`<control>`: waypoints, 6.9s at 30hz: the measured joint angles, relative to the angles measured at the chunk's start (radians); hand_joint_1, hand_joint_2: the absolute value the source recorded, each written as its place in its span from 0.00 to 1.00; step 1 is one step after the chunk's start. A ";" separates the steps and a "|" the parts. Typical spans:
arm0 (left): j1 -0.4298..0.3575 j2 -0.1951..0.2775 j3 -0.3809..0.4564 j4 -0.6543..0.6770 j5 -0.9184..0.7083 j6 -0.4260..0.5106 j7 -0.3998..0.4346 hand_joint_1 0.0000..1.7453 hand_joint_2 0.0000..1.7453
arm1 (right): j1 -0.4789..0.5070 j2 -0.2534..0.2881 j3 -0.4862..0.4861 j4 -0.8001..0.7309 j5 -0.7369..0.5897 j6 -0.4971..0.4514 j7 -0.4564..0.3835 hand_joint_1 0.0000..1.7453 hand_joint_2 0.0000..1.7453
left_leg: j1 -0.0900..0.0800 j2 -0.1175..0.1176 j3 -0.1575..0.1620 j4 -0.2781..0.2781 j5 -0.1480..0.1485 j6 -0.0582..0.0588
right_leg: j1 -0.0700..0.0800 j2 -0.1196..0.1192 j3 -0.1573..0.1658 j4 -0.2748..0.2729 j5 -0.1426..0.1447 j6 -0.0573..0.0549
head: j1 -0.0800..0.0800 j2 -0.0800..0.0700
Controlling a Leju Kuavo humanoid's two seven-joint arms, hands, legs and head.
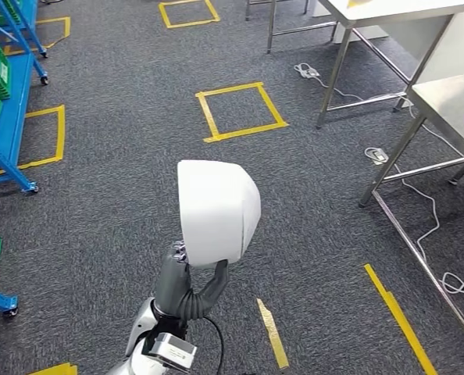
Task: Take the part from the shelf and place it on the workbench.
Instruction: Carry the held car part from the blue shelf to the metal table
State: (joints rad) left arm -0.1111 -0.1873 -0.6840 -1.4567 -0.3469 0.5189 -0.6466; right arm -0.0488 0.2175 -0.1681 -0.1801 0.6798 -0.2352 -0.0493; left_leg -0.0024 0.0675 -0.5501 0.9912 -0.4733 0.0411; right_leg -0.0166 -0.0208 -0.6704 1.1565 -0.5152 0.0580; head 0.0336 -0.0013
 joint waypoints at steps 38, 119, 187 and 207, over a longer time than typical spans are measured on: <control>0.001 0.000 0.002 0.002 -0.001 0.021 -0.001 1.00 1.00 | -0.002 -0.004 -0.009 0.000 0.014 -0.027 0.030 0.00 0.00 | -0.003 0.045 0.008 0.015 -0.016 -0.031 | 0.010 -0.024 0.094 -0.153 0.041 -0.035 | 0.002 0.000; 0.014 -0.002 0.017 -0.004 0.075 -0.014 -0.012 1.00 1.00 | 0.003 -0.002 -0.026 0.001 0.048 -0.016 0.031 0.00 0.00 | -0.009 -0.078 -0.131 0.046 0.072 0.005 | 0.008 0.033 0.202 -0.057 -0.181 -0.018 | 0.003 0.000; 0.013 0.000 0.016 -0.006 0.064 -0.023 -0.014 1.00 1.00 | -0.001 -0.004 -0.026 -0.001 0.066 -0.009 0.021 0.00 0.00 | 0.014 -0.075 -0.032 0.029 -0.002 -0.023 | -0.005 0.020 0.065 -0.063 -0.013 0.007 | 0.002 0.000; 0.013 0.002 0.016 -0.006 0.063 -0.020 -0.014 1.00 1.00 | -0.003 0.001 -0.030 0.000 0.056 -0.003 0.016 0.00 0.00 | -0.019 -0.071 -0.049 0.040 0.006 0.016 | 0.021 0.021 0.118 -0.137 -0.012 -0.046 | -0.002 0.000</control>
State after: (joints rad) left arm -0.0981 -0.1853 -0.6680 -1.4631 -0.2838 0.4990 -0.6603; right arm -0.0520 0.2182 -0.1977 -0.1802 0.7362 -0.2386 -0.0330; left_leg -0.0212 -0.0032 -0.5991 1.0310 -0.4675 0.0572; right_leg 0.0044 -0.0001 -0.5525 1.0196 -0.5275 0.0115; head 0.0316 -0.0015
